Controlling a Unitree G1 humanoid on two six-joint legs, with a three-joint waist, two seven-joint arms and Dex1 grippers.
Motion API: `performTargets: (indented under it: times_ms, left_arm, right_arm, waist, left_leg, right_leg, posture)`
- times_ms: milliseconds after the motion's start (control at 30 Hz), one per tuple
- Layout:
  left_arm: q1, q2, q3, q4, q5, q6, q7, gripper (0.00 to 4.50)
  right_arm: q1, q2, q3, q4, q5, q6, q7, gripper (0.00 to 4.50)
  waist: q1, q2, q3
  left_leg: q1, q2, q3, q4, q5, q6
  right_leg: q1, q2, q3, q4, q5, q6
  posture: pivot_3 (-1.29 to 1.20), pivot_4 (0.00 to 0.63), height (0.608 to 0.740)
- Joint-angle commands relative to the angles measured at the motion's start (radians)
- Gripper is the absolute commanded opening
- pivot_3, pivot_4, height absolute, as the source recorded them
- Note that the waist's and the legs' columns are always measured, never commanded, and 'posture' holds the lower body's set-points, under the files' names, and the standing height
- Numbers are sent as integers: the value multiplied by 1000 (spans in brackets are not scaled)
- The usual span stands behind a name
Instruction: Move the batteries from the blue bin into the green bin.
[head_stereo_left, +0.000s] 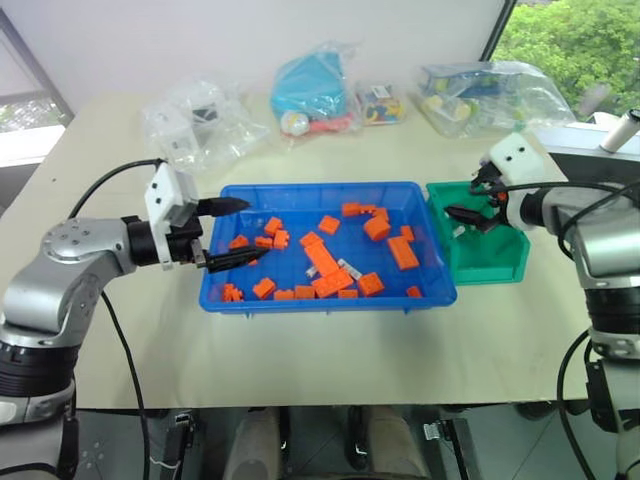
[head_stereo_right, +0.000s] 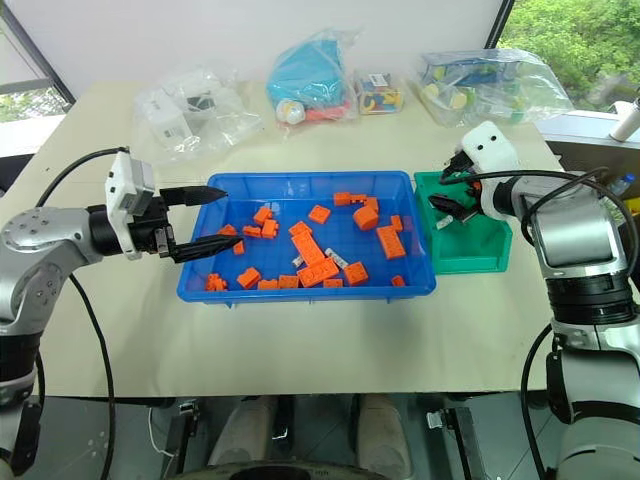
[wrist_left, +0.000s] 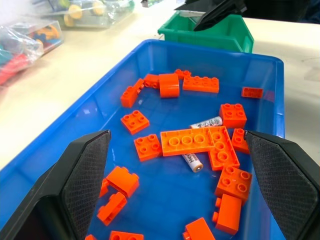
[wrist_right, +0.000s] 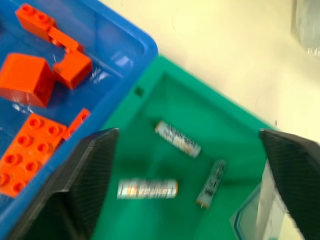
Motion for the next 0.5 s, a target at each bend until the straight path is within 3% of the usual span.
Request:
performTargets:
  times_ms: [33,200,400,500]
  left_arm:
    - [-13,4,13,-14,6,-15,0,4500]
    - [1,13,25,-32,4,-9,3,4500]
    - [-5,19,29,-41,-1,2,8,4500]
    - [7,26,28,-66,-19,19,-5,4500]
  right_arm:
    - [-85,56,-8,-121,46,74,-22,4459]
    - [-50,222,84,-339,148,263,-42,4459]
    - [-10,457,133,-303,181,387,-162,4459]
    - [-2,509,176,-264,175,382,-198,4459]
  waist:
    - [-2,0,0]
    - [-4,0,0]
    - [4,-1,-1]
    - [3,-1,-1]
  left_leg:
    - [0,0,0,0,0,0]
    - [0,1,-2,-1,0,0]
    - [-1,0,-2,2,0,0]
    - [-1,0,-2,2,0,0]
  right_leg:
    - [0,0,0,0,0,0]
    - [0,2,0,1,0,0]
    - [1,0,-1,1,0,0]
    - [1,0,-1,1,0,0]
  posture:
    - [0,150,736]
    - [0,150,736]
    - [0,150,736]
    - [0,150,736]
